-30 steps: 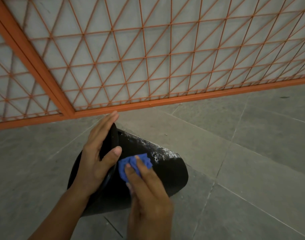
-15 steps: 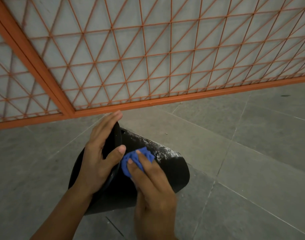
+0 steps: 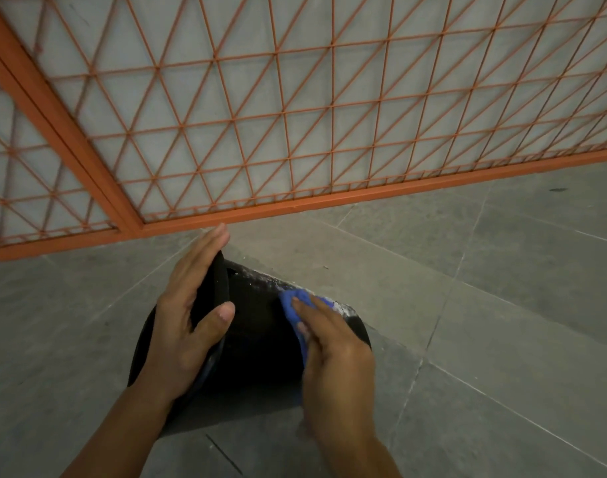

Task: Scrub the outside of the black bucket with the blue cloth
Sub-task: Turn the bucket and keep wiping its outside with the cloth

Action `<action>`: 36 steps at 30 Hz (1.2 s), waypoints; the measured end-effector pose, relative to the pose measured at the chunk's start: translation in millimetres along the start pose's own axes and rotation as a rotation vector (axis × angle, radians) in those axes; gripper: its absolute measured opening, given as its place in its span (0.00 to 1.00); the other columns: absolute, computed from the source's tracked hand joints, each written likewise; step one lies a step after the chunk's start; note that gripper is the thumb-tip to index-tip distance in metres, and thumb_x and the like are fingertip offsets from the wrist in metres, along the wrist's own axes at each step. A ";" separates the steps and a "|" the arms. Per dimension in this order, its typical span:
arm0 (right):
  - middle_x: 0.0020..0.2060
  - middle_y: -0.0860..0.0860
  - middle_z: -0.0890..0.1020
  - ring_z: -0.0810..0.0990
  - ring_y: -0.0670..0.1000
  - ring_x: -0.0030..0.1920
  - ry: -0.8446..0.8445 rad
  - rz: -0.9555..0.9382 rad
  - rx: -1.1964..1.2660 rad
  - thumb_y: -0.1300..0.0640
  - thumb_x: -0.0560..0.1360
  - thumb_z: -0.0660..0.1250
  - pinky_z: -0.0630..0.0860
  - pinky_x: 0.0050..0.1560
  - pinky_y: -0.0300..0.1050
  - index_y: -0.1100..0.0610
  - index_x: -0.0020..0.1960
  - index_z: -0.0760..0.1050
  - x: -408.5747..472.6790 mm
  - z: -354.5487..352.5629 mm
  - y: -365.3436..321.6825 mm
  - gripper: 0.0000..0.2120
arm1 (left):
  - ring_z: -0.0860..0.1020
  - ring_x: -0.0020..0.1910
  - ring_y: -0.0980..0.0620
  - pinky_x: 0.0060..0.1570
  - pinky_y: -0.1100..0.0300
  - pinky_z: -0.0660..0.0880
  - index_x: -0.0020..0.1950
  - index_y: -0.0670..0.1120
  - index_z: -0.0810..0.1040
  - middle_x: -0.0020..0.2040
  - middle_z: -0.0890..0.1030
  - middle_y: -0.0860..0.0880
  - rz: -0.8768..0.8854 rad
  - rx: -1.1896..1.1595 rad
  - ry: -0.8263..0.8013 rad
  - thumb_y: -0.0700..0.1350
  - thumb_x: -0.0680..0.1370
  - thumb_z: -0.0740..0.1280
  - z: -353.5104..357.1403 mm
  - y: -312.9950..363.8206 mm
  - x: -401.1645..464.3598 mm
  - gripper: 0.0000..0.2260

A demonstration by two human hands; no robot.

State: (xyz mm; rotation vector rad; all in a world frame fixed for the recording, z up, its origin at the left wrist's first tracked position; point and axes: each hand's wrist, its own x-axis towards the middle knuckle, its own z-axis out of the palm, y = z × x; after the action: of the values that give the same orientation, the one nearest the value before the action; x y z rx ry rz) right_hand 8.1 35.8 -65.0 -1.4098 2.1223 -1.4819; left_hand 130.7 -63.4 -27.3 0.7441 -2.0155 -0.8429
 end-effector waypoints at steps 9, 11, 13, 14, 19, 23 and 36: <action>0.57 0.52 0.81 0.78 0.49 0.58 0.027 0.035 0.028 0.66 0.73 0.66 0.71 0.64 0.43 0.55 0.57 0.79 8.4 -2.6 16.6 0.14 | 0.60 0.75 0.49 0.74 0.47 0.56 0.72 0.43 0.64 0.74 0.66 0.47 0.006 -0.028 0.001 0.68 0.73 0.60 0.5 -3.6 -0.2 0.37; 0.53 0.52 0.82 0.78 0.47 0.56 0.098 0.025 -0.015 0.67 0.69 0.69 0.66 0.63 0.31 0.56 0.54 0.80 0.7 -4.6 11.3 0.15 | 0.61 0.75 0.48 0.74 0.44 0.56 0.72 0.43 0.65 0.74 0.66 0.47 0.028 -0.020 -0.010 0.68 0.73 0.60 2.7 -4.7 0.7 0.37; 0.51 0.52 0.83 0.77 0.43 0.53 0.105 -0.046 -0.039 0.64 0.65 0.68 0.62 0.61 0.24 0.56 0.52 0.81 -8.9 0.2 3.8 0.16 | 0.61 0.75 0.47 0.74 0.42 0.56 0.72 0.44 0.65 0.74 0.67 0.47 0.039 -0.018 -0.008 0.67 0.74 0.60 1.0 -7.6 1.2 0.35; 0.51 0.52 0.83 0.77 0.43 0.53 0.090 -0.071 -0.019 0.64 0.66 0.68 0.65 0.61 0.27 0.56 0.52 0.80 -5.1 2.1 4.1 0.15 | 0.61 0.75 0.47 0.74 0.42 0.57 0.72 0.45 0.65 0.74 0.67 0.47 0.034 -0.024 -0.003 0.67 0.74 0.60 -0.4 -9.1 1.4 0.34; 0.55 0.52 0.81 0.78 0.50 0.57 0.018 0.078 0.063 0.68 0.72 0.67 0.71 0.64 0.46 0.58 0.56 0.79 10.4 -5.4 25.1 0.14 | 0.61 0.75 0.49 0.74 0.50 0.57 0.72 0.46 0.65 0.75 0.66 0.48 0.008 -0.040 0.034 0.67 0.74 0.61 0.4 -10.0 -0.7 0.35; 0.52 0.53 0.83 0.81 0.50 0.53 0.028 -0.001 -0.029 0.66 0.67 0.68 0.65 0.63 0.36 0.57 0.53 0.81 -13.3 -0.7 15.8 0.15 | 0.60 0.76 0.51 0.73 0.53 0.57 0.74 0.49 0.64 0.75 0.65 0.52 -0.002 -0.050 0.038 0.68 0.73 0.60 -5.7 -15.7 -3.3 0.34; 0.58 0.50 0.80 0.76 0.48 0.61 -0.027 0.093 0.024 0.65 0.74 0.65 0.69 0.66 0.46 0.56 0.58 0.78 9.4 -1.7 43.0 0.14 | 0.62 0.75 0.49 0.73 0.51 0.59 0.73 0.44 0.66 0.74 0.67 0.49 0.016 -0.052 0.018 0.67 0.73 0.61 -5.6 -13.0 -1.7 0.35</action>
State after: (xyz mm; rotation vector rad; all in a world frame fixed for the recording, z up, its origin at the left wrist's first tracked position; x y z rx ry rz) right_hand -23.1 31.5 -95.8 -1.2968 2.1164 -1.4405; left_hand 138.8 -71.6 -35.6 0.7030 -1.9739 -0.8736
